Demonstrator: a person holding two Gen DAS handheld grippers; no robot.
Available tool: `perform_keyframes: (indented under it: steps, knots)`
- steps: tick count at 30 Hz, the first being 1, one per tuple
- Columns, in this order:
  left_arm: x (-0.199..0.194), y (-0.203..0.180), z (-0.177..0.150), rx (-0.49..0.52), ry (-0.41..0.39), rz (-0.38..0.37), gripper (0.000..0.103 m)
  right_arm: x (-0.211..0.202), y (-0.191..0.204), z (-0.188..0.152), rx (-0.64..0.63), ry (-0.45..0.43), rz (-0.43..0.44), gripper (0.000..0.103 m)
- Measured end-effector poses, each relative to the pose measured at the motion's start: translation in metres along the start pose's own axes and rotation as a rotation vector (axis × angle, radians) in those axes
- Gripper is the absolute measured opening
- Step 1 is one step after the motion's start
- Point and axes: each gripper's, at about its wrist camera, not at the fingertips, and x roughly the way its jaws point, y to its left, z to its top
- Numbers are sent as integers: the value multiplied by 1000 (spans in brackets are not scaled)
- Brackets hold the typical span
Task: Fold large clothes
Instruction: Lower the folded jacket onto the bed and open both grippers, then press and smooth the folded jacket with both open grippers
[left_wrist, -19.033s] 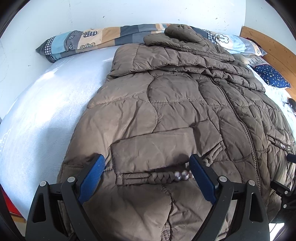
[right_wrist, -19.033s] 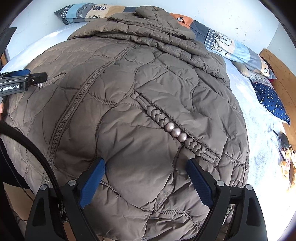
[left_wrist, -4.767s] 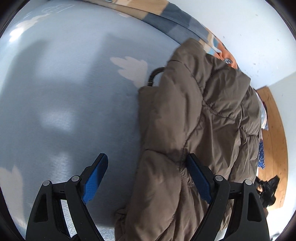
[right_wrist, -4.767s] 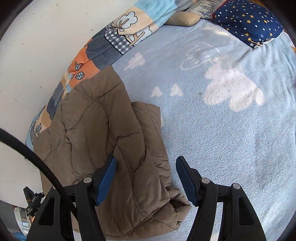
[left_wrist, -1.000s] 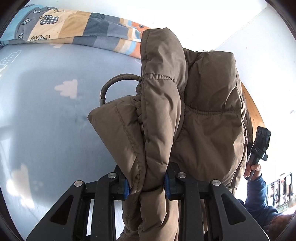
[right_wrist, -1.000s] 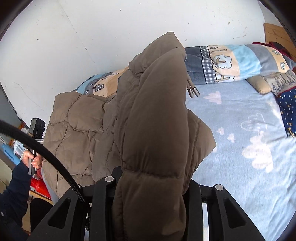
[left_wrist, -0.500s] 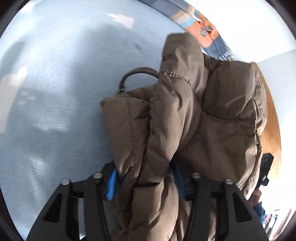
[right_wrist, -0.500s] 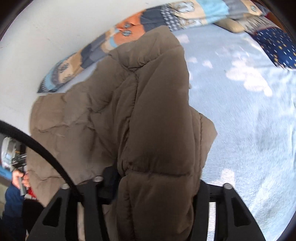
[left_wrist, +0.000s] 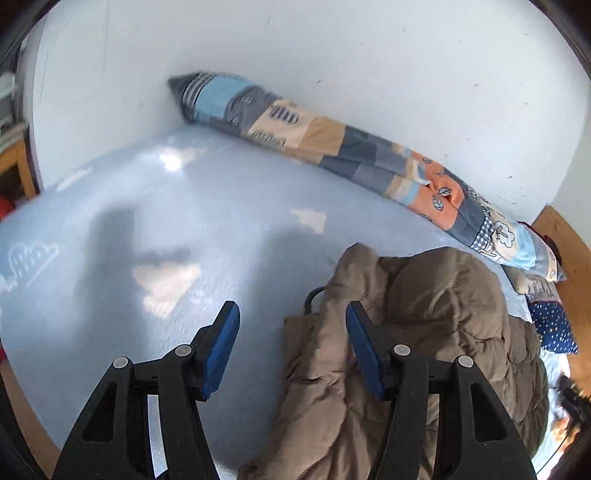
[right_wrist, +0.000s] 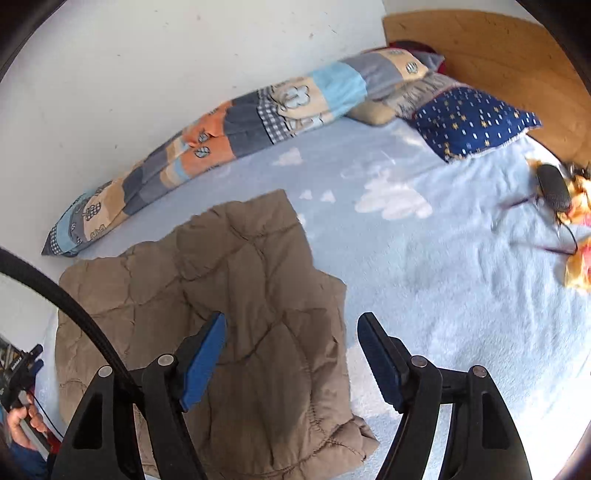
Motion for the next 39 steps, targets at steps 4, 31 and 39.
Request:
perform_keyframes:
  steps: [4, 31, 39]
  knots:
    - [-13, -85, -16, 262, -54, -87, 62, 10, 37, -8, -108, 24, 18, 75]
    - [90, -127, -82, 450, 250, 21, 74, 133, 128, -65, -396, 246, -129, 72]
    - [30, -116, -91, 457, 112, 36, 75, 56, 123, -71, -363, 60, -109, 77]
